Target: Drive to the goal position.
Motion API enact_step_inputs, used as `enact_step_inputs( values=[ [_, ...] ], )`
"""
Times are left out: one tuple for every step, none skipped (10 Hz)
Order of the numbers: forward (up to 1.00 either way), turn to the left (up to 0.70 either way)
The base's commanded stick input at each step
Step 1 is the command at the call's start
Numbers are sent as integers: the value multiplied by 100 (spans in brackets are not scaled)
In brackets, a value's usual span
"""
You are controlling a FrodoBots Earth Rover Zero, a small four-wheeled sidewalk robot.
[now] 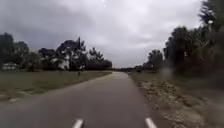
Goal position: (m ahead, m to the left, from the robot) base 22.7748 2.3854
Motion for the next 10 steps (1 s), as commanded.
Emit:
enact_step_inputs(
  values=[
    [84, 3],
    [84, 3],
    [84, 3],
    [84, 3],
    [84, 3],
    [84, 3],
    [84, 3],
    [84, 3],
    [84, 3],
    [84, 3]
  ],
)
